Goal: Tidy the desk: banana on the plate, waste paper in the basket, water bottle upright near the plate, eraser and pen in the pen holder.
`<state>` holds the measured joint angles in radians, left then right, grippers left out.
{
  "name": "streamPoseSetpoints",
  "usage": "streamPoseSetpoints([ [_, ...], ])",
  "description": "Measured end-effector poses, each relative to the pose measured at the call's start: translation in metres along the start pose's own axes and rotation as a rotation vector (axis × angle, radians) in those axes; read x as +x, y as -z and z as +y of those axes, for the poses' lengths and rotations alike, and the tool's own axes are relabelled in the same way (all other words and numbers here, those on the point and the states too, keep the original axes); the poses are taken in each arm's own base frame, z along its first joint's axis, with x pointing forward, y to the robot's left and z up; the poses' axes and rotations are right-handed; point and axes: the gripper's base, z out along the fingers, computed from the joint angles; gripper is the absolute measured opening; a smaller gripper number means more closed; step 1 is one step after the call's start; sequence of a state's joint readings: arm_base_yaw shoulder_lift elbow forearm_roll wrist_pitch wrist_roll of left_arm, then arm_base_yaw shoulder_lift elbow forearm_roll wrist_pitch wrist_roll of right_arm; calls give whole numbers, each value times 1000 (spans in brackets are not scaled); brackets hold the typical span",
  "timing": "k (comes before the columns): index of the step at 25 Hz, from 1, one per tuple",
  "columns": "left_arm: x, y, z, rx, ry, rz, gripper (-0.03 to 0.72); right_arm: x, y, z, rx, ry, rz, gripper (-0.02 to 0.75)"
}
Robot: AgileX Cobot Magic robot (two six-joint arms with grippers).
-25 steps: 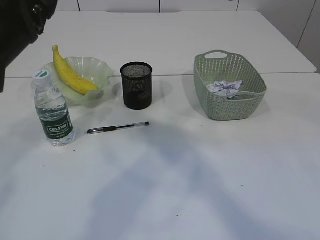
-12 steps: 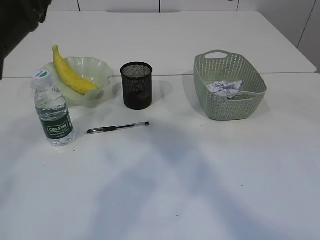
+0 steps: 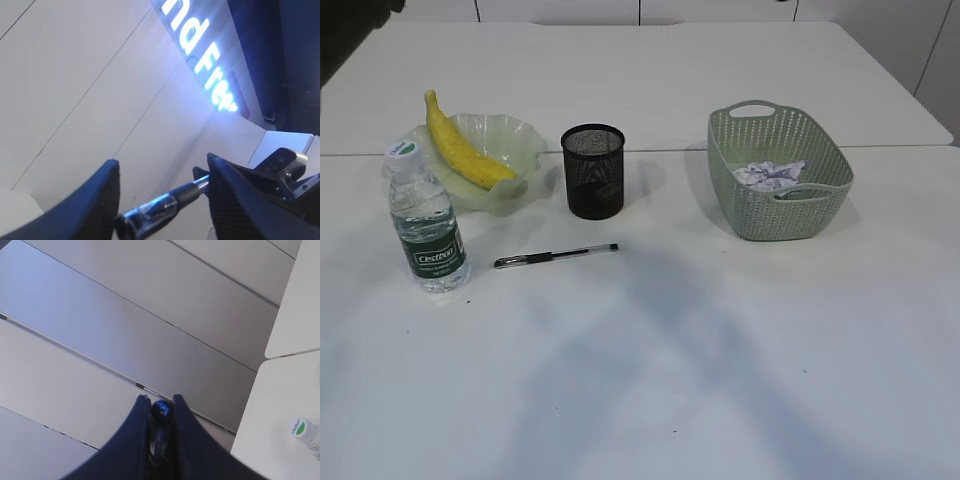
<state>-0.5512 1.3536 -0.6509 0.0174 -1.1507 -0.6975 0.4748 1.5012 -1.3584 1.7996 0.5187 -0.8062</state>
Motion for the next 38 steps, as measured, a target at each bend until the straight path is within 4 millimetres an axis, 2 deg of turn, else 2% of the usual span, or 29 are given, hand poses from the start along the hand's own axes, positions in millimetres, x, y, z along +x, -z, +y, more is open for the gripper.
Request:
streamPoseSetpoints([
  [15,0,-1,-2,16,16,5,379,0,0,0,0,1,0,44],
  [17,0,-1,-2,16,18,5,354,0,0,0,0,1,0,44],
  [21,0,-1,-2,16,20,5,237,-2,0,4,-16,7,0,44],
  [23,-1,-1,-3,24,22,-2,202,-3,0,6,-20,10,-3,44],
  [32,-1,-1,-4,43,25,-8,169,-4,0,8,-28,9,-8,43],
  [38,-2,-1,-7,75,28,-16,78,-5,0,9,-35,-24,-17,43],
])
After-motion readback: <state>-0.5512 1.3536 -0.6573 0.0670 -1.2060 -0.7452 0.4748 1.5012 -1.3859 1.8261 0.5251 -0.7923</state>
